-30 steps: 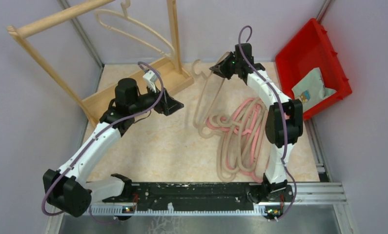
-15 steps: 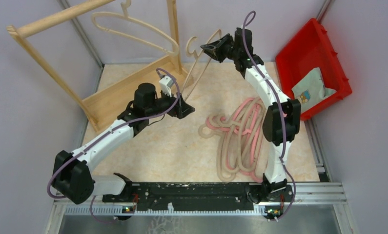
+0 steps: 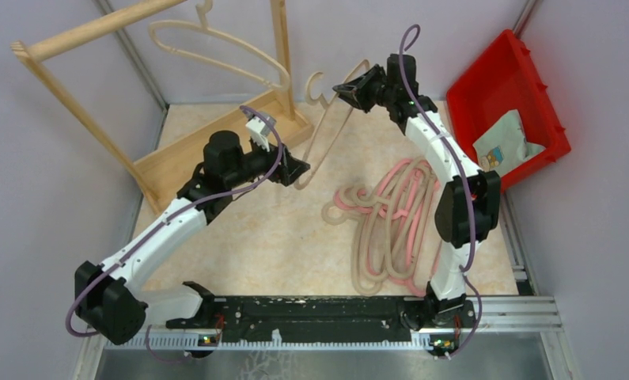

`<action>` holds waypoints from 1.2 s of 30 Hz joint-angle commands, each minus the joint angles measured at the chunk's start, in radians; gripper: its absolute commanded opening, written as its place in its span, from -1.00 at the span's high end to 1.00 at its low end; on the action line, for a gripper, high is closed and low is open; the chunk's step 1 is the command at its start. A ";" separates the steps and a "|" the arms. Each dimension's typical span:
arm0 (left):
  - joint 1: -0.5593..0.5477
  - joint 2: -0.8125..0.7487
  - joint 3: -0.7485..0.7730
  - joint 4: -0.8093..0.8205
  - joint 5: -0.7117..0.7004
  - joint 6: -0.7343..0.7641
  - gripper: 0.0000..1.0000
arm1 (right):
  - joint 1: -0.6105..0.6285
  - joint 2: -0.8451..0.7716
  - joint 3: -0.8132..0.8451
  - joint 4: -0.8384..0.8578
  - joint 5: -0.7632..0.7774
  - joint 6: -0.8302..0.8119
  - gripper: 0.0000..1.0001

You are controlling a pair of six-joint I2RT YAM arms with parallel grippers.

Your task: Organize the hangers

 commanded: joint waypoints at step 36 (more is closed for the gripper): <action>-0.004 0.130 -0.029 -0.113 -0.158 0.013 1.00 | 0.038 -0.071 -0.017 -0.077 -0.320 0.001 0.24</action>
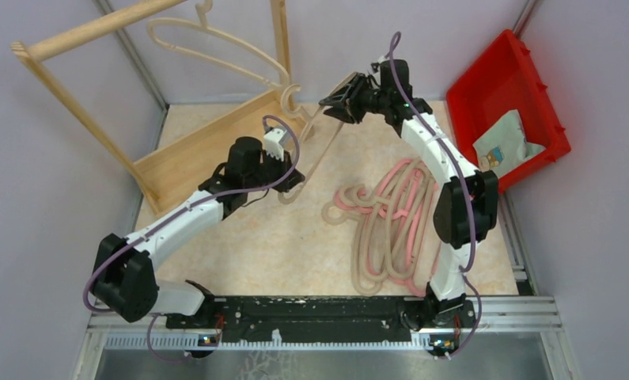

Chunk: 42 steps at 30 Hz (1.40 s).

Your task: Organize the hangers

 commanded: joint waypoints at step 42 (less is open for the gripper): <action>0.160 -0.169 0.431 -0.679 -1.078 -0.157 1.00 | -0.234 0.001 -0.019 -0.366 0.080 -0.360 -0.63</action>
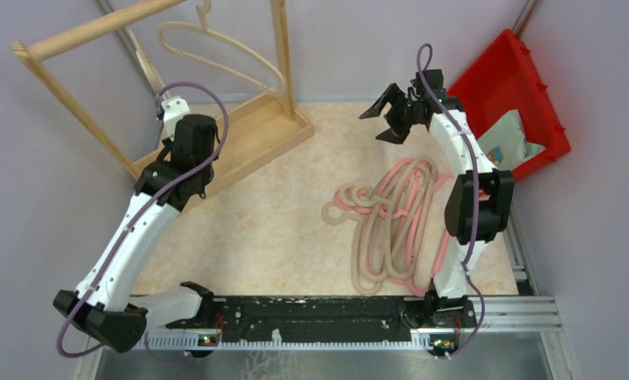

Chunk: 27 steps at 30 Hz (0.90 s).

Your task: Organize the hangers

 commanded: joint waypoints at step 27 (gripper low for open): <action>0.197 0.221 0.180 0.313 0.256 0.205 1.00 | -0.089 0.006 -0.059 0.078 -0.039 -0.004 -0.59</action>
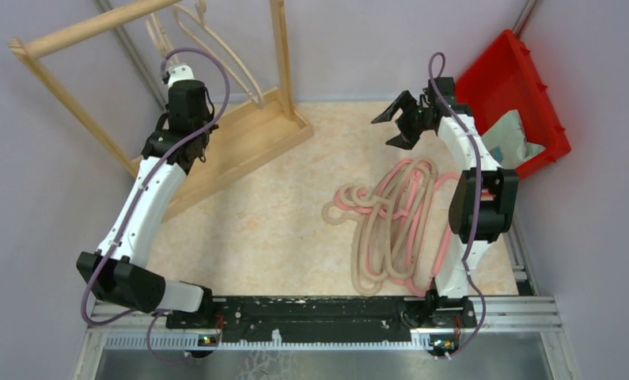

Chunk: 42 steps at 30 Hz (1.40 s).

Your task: Organize the hangers

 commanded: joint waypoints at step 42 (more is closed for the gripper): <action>-0.075 0.297 0.461 -0.145 0.076 -0.009 1.00 | -0.024 0.021 -0.002 0.074 -0.058 0.004 -0.54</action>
